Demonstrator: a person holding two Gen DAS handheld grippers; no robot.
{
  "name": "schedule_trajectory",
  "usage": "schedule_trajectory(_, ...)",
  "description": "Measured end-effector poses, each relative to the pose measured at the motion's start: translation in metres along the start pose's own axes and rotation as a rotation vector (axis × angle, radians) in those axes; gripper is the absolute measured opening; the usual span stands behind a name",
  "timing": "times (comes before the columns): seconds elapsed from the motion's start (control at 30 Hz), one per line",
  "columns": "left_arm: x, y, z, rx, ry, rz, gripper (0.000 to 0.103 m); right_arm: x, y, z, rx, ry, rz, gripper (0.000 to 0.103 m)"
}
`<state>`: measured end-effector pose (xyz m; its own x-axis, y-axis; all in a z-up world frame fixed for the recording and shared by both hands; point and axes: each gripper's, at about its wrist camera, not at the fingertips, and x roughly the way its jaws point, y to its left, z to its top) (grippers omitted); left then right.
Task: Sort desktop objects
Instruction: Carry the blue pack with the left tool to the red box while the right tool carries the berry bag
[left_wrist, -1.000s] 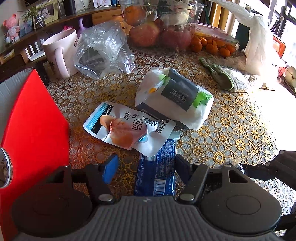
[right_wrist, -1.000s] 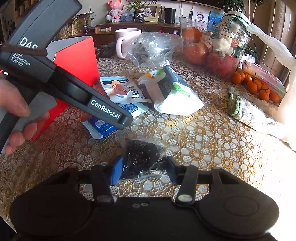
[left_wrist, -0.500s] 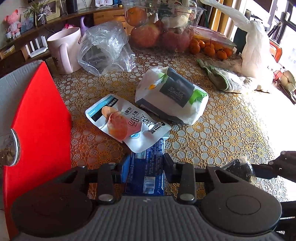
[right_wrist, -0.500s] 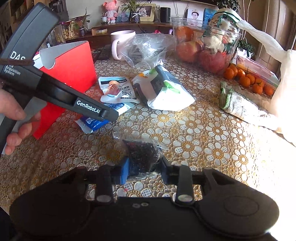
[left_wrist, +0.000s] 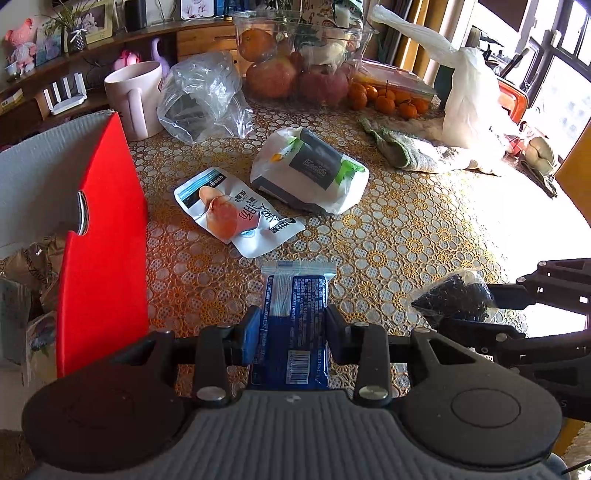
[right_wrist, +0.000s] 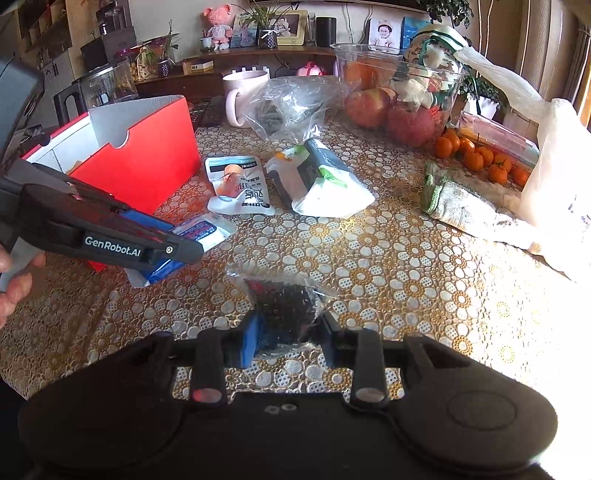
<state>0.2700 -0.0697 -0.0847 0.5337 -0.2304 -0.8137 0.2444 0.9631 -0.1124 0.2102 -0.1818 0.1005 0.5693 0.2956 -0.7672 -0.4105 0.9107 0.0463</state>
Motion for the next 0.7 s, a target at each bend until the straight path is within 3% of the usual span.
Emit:
schedule_trajectory(0.4, -0.087, -0.002, -0.024, -0.001, -0.095, -0.090, 0.035, -0.039, 0.020, 0.010, -0.009, -0.023, 0.045, 0.033)
schedule_trajectory(0.7, -0.155, 0.030, -0.039, -0.018, -0.167, -0.044, 0.035, -0.062, 0.070, 0.044, -0.108, -0.049, 0.098, 0.033)
